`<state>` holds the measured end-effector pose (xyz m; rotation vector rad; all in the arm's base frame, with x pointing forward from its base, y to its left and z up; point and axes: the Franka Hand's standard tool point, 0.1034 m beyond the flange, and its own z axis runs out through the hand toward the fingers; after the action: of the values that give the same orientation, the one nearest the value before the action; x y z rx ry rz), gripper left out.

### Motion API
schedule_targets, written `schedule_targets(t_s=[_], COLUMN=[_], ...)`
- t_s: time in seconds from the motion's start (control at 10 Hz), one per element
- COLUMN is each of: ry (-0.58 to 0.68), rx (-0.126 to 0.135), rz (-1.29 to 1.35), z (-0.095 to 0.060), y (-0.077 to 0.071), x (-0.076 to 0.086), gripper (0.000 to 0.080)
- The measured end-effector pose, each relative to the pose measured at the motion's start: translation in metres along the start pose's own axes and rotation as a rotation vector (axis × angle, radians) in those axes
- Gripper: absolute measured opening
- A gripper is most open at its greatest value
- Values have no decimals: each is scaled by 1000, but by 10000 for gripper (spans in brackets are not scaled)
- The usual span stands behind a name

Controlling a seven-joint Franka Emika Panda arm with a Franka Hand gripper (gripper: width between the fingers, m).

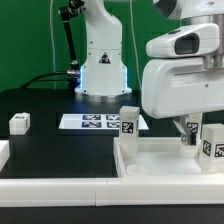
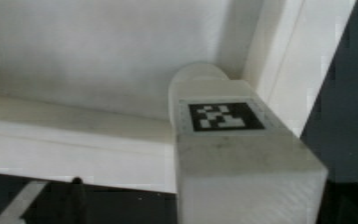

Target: Assemble square table

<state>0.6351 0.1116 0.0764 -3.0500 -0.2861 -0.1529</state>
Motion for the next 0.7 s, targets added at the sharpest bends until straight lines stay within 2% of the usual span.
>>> schedule_targets(t_s=[0.2, 0.3, 0.7], ry=[0, -1, -6], rx=[1, 1, 7], rz=[79, 131, 515], z=[0, 0, 1], y=[0, 0, 0], x=[0, 0, -2], gripper=[382, 288, 289])
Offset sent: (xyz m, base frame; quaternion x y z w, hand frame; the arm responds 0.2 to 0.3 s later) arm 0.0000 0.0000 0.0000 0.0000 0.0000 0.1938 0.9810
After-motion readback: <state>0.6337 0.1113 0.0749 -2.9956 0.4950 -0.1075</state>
